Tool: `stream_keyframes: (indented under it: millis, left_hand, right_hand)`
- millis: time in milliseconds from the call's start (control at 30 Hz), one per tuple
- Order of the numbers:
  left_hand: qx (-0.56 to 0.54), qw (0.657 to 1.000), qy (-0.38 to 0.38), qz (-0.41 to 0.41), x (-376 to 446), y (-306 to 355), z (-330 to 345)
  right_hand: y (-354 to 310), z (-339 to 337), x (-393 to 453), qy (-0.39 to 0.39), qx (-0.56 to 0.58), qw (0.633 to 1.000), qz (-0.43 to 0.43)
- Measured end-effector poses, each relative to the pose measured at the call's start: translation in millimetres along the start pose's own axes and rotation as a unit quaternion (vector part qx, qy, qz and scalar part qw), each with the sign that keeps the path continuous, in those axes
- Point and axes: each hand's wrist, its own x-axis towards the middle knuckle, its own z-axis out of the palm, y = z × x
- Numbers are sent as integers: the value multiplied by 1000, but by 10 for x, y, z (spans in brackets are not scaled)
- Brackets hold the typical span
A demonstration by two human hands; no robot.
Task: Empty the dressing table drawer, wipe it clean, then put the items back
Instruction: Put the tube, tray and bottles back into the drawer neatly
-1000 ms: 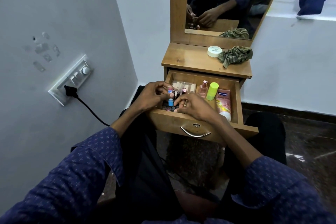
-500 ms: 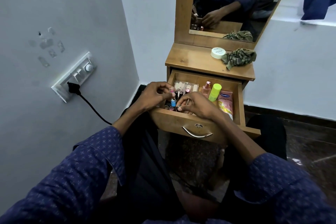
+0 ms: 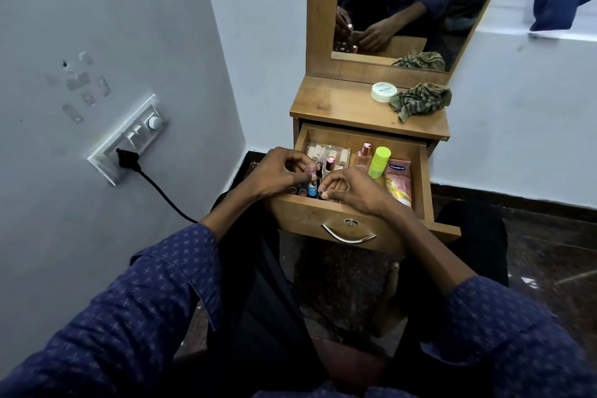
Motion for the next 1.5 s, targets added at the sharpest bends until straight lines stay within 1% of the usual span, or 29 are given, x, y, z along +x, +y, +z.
stream_keyframes:
  millis: [167,367,633,767,933,1133,1267,1367,1433,1500]
  left_hand:
    - [28,1000,-5,13,-17,-7,12]
    - [100,992,-62,34,-27,-18,73]
    - [133,984,-116,5,81,9,14]
    - [192,972,-133,28,143,16,-2]
    - [217,967,-127,30,170,-14,27]
    - [208,971,-115,13,174,-20,46]
    - [179,980,-93,1,160,34,50]
    - [165,984,-62,-3,161,41,56]
    - [156,987,-43,-5,163,43,66]
    - [151,988,-26,-4,161,54,87]
  right_hand:
    - [8,1,-5,2,18,1000,2]
    - [35,26,4,3,38,999,27]
    - [-14,12,-15,-11,56,998,37]
    - [-11,11,-15,-18,59,997,35]
    - [18,9,-16,-13,50,998,43]
    - [-10,6,-22,-36,81,995,50]
    - [13,-39,-35,-53,97,992,61]
    - [51,-93,-52,-31,136,986,90]
    - [78,-105,-26,-10,155,980,124]
    - [118,-83,34,-13,119,979,164]
